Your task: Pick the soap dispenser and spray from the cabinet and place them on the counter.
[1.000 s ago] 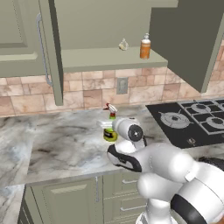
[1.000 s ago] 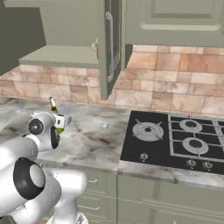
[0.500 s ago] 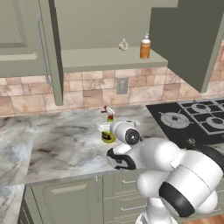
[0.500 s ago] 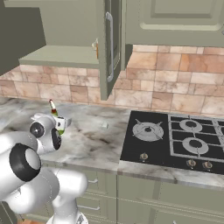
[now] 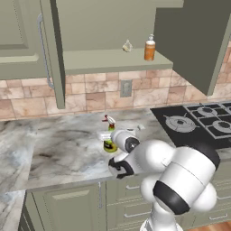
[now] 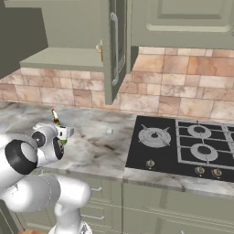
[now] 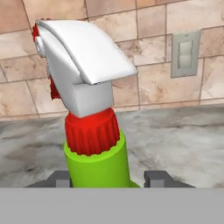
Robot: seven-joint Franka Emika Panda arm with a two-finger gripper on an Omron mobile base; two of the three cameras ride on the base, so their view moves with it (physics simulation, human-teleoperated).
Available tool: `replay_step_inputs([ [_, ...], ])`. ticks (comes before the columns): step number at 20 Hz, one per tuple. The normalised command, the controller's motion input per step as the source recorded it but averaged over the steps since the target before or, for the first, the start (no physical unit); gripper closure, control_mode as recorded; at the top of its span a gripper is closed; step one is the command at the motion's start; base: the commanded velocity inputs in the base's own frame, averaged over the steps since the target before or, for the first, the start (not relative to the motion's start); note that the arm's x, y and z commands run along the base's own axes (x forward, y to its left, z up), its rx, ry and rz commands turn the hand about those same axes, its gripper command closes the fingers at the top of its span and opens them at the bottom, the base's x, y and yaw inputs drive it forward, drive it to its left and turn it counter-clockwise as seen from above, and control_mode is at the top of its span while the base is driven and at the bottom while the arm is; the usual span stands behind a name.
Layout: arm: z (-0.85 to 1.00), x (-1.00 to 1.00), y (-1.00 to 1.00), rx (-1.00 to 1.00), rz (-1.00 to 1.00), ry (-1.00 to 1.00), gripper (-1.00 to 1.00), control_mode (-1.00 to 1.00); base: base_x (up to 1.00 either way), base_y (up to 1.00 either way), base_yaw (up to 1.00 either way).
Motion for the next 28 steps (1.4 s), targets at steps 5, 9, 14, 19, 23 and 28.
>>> replay_step_inputs([
  [5,-0.42,0.04,0.00,0.00,0.00,0.00,1.00,-1.00,0.00,0.00,0.00],
  [9,-0.40,0.02,0.00,0.00,0.00,0.00,1.00,-1.00,0.00,0.00,0.00],
  [14,-0.39,0.02,0.00,0.00,0.00,0.00,1.00,-1.00,0.00,0.00,0.00],
  [19,-0.35,0.15,0.00,0.00,0.00,0.00,1.00,-1.00,0.00,0.00,0.00],
  [23,-0.32,0.21,0.00,0.00,0.00,0.00,1.00,-1.00,0.00,0.00,0.00],
  [28,-0.29,0.13,0.00,0.00,0.00,0.00,1.00,-1.00,0.00,0.00,0.00],
])
